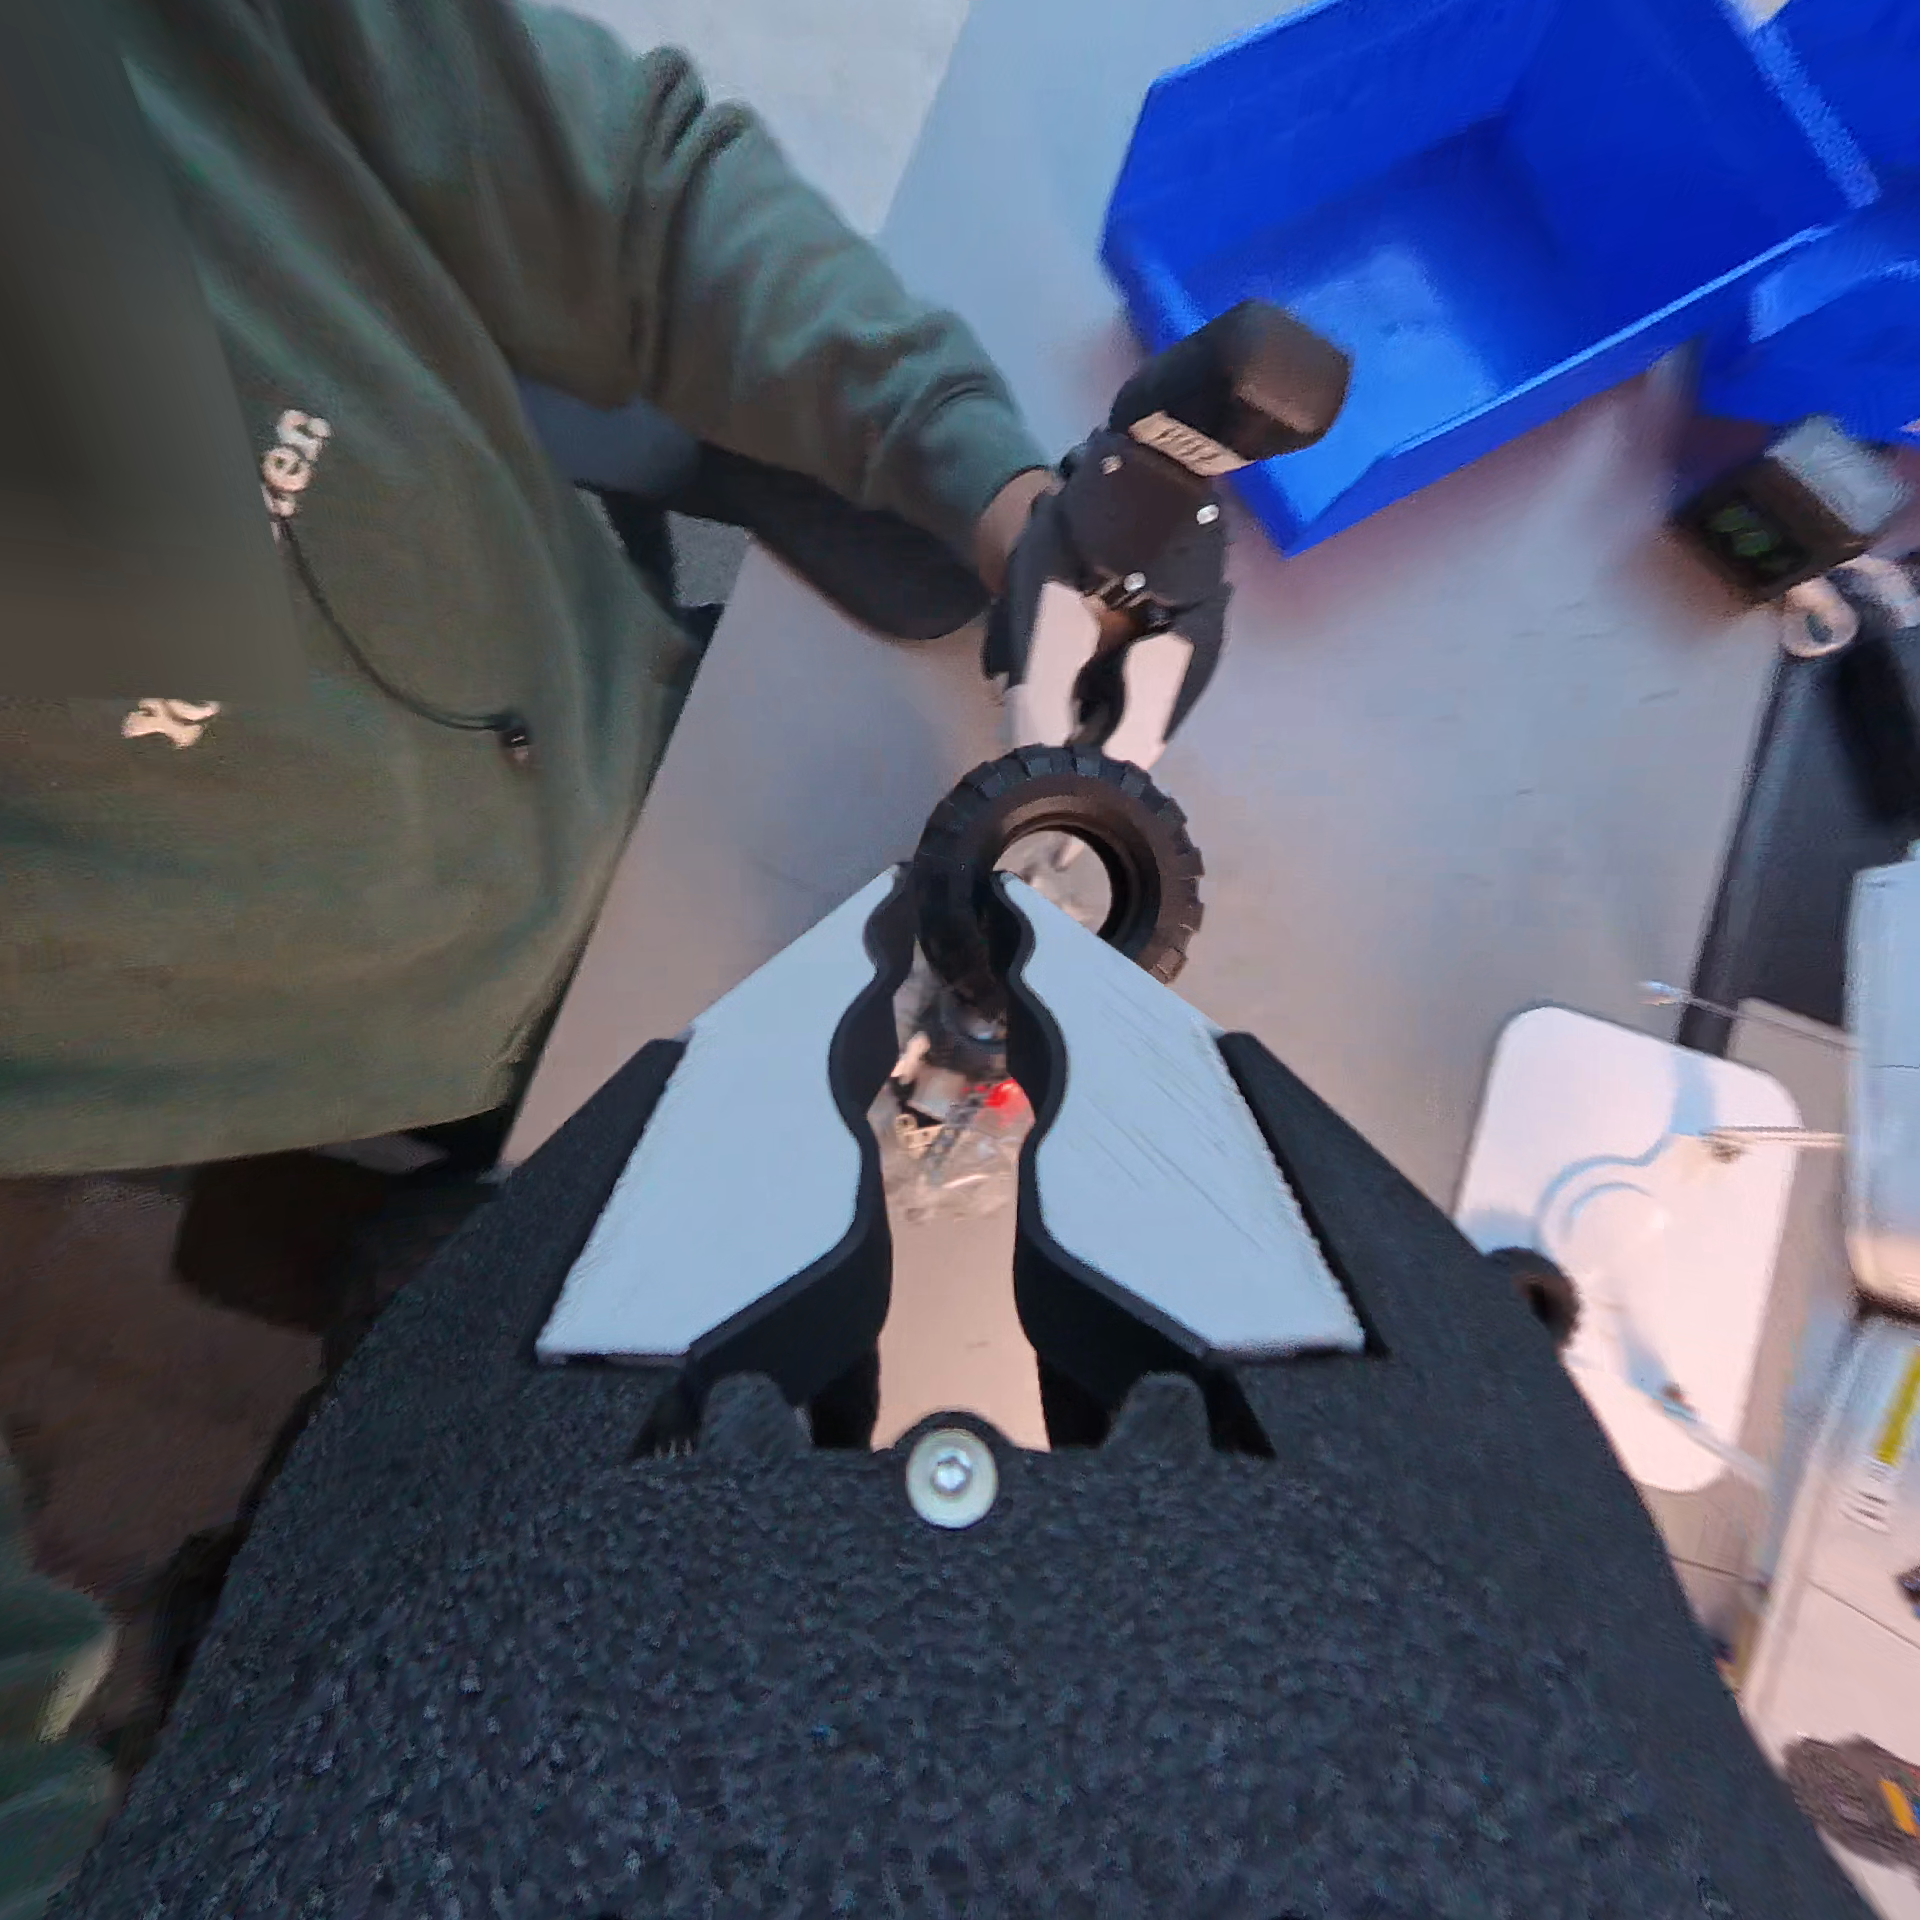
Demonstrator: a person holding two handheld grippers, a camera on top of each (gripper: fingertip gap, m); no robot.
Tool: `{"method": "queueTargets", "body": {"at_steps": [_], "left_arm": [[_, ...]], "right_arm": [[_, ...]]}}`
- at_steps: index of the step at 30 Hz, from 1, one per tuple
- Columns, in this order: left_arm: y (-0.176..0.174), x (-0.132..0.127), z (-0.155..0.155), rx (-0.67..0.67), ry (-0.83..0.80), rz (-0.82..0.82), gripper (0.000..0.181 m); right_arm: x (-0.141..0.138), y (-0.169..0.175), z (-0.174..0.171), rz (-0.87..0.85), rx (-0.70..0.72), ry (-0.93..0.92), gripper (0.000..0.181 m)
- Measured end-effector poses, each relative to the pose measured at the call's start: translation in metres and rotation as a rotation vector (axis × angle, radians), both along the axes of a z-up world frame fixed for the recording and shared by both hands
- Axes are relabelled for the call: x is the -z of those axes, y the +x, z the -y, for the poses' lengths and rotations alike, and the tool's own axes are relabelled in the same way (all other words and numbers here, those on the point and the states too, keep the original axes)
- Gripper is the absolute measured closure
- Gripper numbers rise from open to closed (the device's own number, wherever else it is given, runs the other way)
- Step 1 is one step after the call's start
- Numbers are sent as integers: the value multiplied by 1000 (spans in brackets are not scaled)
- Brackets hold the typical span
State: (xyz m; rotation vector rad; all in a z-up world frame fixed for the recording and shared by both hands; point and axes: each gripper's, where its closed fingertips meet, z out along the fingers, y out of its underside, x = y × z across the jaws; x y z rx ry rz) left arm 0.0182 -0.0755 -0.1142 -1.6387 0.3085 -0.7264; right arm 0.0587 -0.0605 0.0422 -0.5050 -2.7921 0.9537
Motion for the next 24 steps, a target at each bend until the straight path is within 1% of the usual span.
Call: {"method": "queueTargets", "body": {"at_steps": [1,4,6,8,9,11,13,15,19,21,22,23,24], "left_arm": [[2,-1,1,7,9,-9,173],[7,-1,3,25,22,-27,170],[9,-1,3,36,22,-27,165],[10,-1,4,42,27,-24,158],[10,-1,4,48,28,-21,157],[10,-1,4,51,28,-13,153],[10,-1,4,49,25,-9,147],[11,-1,4,58,24,-1,146],[12,-1,3,56,23,-2,154],[17,-1,7,93,29,-18,161],[21,-1,9,106,38,-55,160],[18,3,6,65,40,-119,146],[12,7,1,16,37,-165,122]], "right_arm": [[6,4,3,56,12,25,169],[31,2,-13,154,100,137,168],[43,2,-18,201,125,164,168],[44,-13,-15,97,127,180,162],[40,-21,-12,23,122,180,160],[25,-31,-5,-96,109,142,160],[12,-35,-7,-159,121,95,159],[11,-37,-20,-182,149,84,159],[21,-45,-53,-220,231,71,160],[34,-61,-84,-252,316,108,163],[48,-70,-104,-262,359,155,163],[66,-79,-122,-254,395,191,163],[87,-89,-137,-237,432,211,162]]}}
